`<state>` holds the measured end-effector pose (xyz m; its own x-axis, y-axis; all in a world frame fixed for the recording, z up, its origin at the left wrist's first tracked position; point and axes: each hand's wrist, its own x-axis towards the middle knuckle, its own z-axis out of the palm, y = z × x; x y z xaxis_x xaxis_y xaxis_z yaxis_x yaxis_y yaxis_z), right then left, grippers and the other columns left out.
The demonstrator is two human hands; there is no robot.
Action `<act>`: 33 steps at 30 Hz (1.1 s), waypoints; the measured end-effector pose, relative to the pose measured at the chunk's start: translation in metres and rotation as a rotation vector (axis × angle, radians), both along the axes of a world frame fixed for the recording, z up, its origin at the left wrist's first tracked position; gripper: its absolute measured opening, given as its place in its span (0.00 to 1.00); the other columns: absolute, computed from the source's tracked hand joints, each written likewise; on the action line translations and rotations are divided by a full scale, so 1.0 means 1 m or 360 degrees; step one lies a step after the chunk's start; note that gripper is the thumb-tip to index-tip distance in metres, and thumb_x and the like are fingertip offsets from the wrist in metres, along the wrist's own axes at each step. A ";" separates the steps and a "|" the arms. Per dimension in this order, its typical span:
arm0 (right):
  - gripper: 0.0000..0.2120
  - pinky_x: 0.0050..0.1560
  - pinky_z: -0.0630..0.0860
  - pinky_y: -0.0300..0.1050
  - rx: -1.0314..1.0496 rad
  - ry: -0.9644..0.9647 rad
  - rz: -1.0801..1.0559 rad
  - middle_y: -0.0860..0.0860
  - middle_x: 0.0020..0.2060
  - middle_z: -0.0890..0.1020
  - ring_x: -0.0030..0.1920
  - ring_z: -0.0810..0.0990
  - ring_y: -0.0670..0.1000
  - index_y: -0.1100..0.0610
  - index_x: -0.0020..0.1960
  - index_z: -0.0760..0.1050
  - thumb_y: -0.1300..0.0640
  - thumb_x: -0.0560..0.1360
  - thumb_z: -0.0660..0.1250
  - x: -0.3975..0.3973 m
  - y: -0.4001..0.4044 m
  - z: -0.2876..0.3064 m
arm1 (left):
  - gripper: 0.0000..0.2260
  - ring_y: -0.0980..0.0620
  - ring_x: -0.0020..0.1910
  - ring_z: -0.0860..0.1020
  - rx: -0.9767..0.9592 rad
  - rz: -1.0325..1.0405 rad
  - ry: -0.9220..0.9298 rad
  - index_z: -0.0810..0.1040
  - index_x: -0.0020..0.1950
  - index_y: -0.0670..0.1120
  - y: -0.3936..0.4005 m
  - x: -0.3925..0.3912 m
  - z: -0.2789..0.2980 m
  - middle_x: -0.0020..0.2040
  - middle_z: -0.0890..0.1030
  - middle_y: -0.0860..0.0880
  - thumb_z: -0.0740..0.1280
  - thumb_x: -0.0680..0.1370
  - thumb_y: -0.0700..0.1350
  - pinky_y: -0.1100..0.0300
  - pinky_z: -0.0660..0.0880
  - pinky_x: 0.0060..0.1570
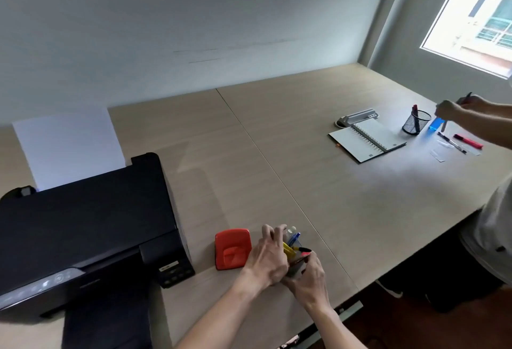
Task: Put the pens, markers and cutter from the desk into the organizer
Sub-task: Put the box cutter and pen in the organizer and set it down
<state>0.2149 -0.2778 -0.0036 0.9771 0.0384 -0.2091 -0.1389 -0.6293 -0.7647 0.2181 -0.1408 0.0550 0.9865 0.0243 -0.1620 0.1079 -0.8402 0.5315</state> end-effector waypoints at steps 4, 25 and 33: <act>0.30 0.45 0.76 0.51 -0.0003 -0.0043 -0.0056 0.48 0.46 0.77 0.46 0.79 0.54 0.49 0.51 0.69 0.37 0.56 0.76 0.005 0.007 0.004 | 0.20 0.42 0.49 0.79 -0.0188 0.0158 -0.0173 0.64 0.69 0.52 0.023 -0.002 0.000 0.60 0.67 0.45 0.58 0.77 0.51 0.51 0.77 0.49; 0.33 0.51 0.76 0.51 -0.0075 -0.0032 0.0098 0.54 0.52 0.76 0.53 0.78 0.57 0.56 0.58 0.69 0.50 0.59 0.79 0.097 0.040 0.002 | 0.17 0.42 0.47 0.80 0.0065 0.0730 -0.0052 0.72 0.63 0.54 0.114 0.001 -0.067 0.46 0.74 0.44 0.65 0.77 0.39 0.47 0.79 0.45; 0.34 0.53 0.76 0.54 -0.0061 -0.0068 0.0142 0.56 0.54 0.75 0.54 0.77 0.58 0.59 0.61 0.68 0.52 0.61 0.80 0.112 0.057 0.002 | 0.30 0.58 0.52 0.82 -0.0185 0.0879 -0.0040 0.71 0.63 0.55 0.125 0.010 -0.084 0.51 0.69 0.49 0.54 0.73 0.23 0.54 0.83 0.43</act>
<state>0.3269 -0.2209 -0.0016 0.9782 0.1183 -0.1704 -0.0490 -0.6664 -0.7440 0.2282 -0.0163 -0.0286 0.8361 0.5213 -0.1708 0.5008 -0.5984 0.6254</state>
